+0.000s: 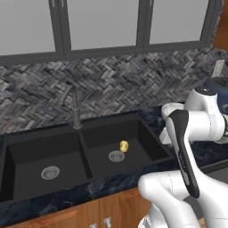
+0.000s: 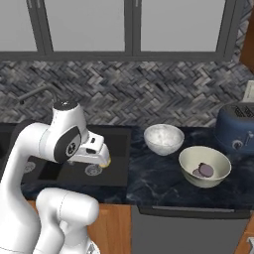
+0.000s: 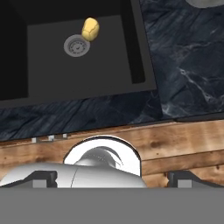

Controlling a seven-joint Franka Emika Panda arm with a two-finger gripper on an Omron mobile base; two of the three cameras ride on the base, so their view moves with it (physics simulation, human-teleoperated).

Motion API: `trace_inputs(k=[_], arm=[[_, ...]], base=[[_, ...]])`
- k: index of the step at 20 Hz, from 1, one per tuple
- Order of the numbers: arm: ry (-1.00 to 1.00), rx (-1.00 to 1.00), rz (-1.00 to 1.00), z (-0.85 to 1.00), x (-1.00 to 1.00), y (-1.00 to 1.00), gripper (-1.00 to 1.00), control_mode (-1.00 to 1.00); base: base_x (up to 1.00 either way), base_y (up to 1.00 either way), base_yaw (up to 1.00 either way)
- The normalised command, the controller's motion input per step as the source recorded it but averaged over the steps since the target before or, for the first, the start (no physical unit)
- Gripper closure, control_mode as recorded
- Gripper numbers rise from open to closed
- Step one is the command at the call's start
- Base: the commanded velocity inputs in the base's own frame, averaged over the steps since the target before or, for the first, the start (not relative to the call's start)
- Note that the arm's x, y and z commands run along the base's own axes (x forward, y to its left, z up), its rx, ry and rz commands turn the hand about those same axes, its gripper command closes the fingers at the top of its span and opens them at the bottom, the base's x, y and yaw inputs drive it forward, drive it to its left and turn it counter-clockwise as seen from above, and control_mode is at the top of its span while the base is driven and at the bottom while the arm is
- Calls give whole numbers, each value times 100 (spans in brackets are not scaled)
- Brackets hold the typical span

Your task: Pick the eggplants from the cabinet and place them in one bowl. Pick the potato from the sink and place it in the other bowl.

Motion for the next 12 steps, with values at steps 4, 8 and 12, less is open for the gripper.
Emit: trace_inputs(k=[4, 8, 12], arm=[[0, 0, 0, 0, 0, 0, -100, 100], [0, 0, 0, 0, 0, 0, -100, 100], [0, 0, 0, 0, 0, 0, -100, 100]], base=[[53, 50, -7], [67, 56, 7], [18, 32, 5]])
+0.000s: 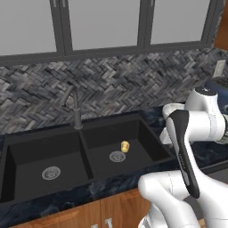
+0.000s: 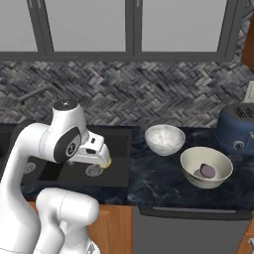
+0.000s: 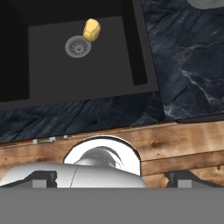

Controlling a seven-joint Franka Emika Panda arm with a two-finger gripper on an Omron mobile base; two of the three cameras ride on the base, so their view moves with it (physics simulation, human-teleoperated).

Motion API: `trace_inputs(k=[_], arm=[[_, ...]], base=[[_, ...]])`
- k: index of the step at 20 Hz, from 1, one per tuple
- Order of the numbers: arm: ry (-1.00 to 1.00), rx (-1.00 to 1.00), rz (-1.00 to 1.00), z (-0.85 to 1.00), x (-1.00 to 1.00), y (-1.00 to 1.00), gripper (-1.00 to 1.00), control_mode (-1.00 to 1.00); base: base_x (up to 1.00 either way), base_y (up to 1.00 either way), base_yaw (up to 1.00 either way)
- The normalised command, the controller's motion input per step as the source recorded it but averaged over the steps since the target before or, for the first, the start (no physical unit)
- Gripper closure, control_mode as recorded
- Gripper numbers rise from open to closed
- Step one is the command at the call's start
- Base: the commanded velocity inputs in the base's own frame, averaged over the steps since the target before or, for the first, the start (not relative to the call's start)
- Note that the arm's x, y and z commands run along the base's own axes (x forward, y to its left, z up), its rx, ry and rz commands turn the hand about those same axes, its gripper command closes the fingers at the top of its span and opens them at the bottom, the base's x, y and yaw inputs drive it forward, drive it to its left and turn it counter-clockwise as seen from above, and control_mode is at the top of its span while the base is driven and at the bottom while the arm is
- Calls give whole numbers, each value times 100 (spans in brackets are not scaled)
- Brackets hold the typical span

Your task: Pick the eggplants from the cabinet and place them in one bowl. Pick the potato from the sink and place it in the other bowl.

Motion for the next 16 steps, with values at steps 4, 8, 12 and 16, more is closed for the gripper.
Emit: trace_inputs(k=[4, 8, 12, 16], arm=[[0, 0, 0, 0, 0, 0, -100, 100], [0, 0, 0, 0, 0, 0, -100, -100], [0, 0, 3, 0, 28, 17, -100, -100], [2, 0, 10, 0, 61, 22, -100, -100]], base=[[0, 1, 0], [0, 0, 0], [0, 0, 0], [0, 0, 0]])
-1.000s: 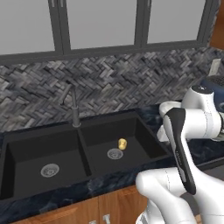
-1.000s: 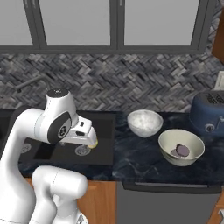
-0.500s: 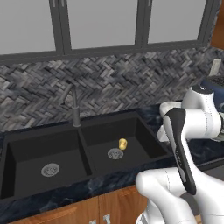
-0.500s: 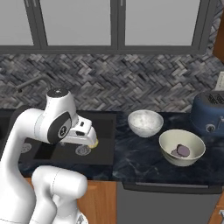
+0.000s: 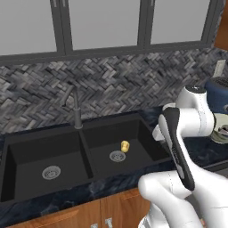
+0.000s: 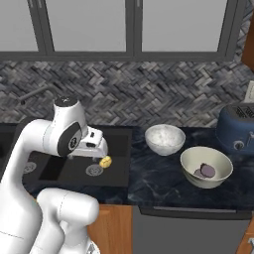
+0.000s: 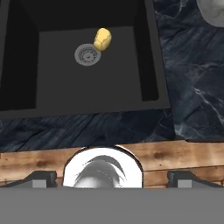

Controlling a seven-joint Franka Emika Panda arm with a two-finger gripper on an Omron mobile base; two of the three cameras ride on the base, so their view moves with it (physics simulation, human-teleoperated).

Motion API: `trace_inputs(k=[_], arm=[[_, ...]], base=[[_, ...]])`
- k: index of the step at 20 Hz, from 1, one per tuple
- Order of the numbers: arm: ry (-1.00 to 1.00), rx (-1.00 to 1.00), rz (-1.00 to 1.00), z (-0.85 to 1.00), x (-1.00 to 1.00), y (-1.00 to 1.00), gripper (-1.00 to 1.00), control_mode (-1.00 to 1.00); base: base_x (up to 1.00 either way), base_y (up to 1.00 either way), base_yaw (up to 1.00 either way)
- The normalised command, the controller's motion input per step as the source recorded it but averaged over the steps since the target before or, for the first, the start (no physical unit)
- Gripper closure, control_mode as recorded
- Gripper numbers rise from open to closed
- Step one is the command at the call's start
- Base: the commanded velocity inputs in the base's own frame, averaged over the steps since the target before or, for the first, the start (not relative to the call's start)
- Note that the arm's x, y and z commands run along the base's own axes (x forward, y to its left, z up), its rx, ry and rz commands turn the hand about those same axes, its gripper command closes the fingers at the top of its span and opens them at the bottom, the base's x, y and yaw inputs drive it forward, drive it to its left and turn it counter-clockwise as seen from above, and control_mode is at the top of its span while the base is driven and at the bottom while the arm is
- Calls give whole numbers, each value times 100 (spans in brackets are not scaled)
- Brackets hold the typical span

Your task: Pick the eggplants from the cabinet and place them in one bowl. Pick the potato from the sink and place it in the other bowl.

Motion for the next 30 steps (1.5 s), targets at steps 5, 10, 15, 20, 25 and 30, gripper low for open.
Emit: trace_inputs(k=[5, 10, 15, 20, 25, 30], arm=[[0, 0, 13, 0, 63, 8, -100, -100], [0, 0, 4, 0, 25, 0, -100, -100], [4, -2, 0, -3, 27, 18, -100, -100], [3, 0, -2, -32, 12, 29, -100, -100], [0, 9, -7, -52, 17, 9, -100, -100], [5, 8, -11, -61, 23, 1, -100, -100]], base=[[0, 0, 0], [0, 0, 0], [0, 0, 0], [0, 0, 0], [0, 0, 0], [0, 0, 0]])
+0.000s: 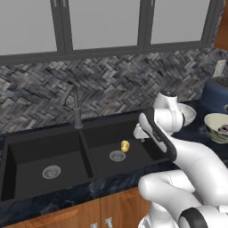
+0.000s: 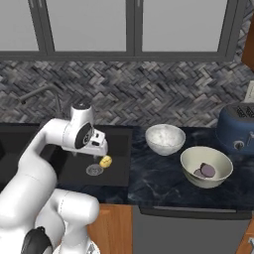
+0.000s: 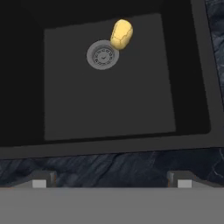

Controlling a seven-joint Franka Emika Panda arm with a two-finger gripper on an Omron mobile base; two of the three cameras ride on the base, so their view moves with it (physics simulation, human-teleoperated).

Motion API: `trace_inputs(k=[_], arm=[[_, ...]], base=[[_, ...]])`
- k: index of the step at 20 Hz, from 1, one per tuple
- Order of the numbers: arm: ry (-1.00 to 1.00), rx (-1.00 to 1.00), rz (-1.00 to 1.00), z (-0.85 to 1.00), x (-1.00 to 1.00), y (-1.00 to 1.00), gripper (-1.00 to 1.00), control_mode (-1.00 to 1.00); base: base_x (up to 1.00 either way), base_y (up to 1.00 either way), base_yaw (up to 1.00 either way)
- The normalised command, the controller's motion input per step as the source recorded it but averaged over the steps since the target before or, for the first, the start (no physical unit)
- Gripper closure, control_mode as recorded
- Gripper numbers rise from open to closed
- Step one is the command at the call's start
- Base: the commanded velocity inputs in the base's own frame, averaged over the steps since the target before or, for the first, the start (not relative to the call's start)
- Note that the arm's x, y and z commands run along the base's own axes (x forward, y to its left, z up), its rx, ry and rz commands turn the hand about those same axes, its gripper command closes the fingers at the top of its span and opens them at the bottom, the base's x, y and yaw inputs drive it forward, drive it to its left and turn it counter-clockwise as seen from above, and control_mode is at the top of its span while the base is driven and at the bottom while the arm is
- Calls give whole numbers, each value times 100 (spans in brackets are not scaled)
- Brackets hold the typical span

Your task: Pick the eggplants from the cabinet and place them in one bowl. Pick the potato from the sink and place it in the other bowl.

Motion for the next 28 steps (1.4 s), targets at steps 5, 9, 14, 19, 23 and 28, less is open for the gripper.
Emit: trace_inputs(k=[5, 9, 14, 19, 23, 28], arm=[[20, -1, -19, -38, 38, 10, -100, -100], [7, -9, -18, -20, 63, 31, -100, -100], [1, -4, -11, -5, 61, 20, -100, -100], [0, -4, -4, -20, 51, 2, -100, -100], [0, 0, 0, -39, 18, -5, -100, -100], [-1, 0, 0, -51, 5, -9, -100, -100]], base=[[0, 0, 0], [0, 0, 0], [0, 0, 0], [0, 0, 0], [0, 0, 0], [0, 0, 0]])
